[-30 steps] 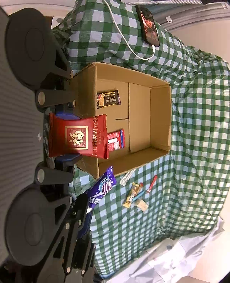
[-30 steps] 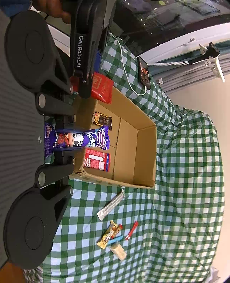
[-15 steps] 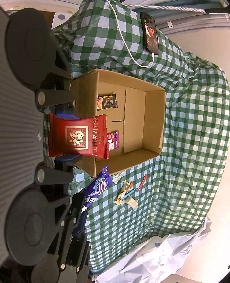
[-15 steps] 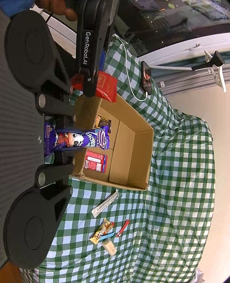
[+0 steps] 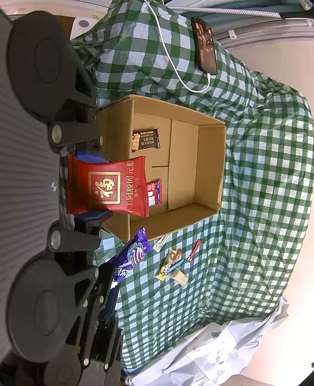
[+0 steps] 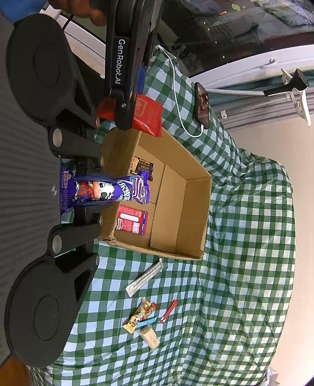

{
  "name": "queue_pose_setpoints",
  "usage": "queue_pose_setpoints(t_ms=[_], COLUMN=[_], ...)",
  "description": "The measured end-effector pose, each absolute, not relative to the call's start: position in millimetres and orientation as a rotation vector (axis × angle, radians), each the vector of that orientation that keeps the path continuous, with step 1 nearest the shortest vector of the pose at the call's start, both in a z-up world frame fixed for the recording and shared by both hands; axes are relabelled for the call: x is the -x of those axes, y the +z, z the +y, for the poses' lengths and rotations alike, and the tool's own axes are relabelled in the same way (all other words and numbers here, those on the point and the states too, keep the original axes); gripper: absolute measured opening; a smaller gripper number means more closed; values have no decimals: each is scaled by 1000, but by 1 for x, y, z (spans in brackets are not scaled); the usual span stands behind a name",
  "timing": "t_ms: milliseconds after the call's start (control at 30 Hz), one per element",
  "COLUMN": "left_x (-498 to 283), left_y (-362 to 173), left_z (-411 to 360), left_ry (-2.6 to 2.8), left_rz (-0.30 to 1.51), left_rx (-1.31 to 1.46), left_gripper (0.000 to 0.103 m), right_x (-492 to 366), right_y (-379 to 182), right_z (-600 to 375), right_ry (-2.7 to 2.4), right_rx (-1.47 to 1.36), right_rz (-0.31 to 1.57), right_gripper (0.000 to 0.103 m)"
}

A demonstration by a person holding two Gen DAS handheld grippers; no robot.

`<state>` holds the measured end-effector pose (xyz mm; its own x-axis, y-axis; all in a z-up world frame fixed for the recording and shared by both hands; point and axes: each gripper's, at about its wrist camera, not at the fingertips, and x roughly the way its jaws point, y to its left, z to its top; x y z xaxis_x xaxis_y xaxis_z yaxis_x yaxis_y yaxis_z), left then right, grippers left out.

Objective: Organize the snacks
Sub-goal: 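Carry the purple candy and red square packet toward the box with both tools, then lower both tools into the box and open them to release the snacks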

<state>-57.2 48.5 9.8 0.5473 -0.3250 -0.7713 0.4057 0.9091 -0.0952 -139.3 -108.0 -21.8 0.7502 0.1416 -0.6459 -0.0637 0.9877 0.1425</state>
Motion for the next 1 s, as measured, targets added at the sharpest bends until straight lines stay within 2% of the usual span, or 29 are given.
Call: queue_pose_setpoints(t_ms=[1000], left_x=[25], left_y=[-1], left_z=[57], left_ry=[-379], left_rz=[919], left_rx=[-68], left_gripper=[44], right_x=[111], right_y=[-33], right_z=[-107], right_ry=[98], right_rx=[-107], right_rz=[741], right_gripper=[16])
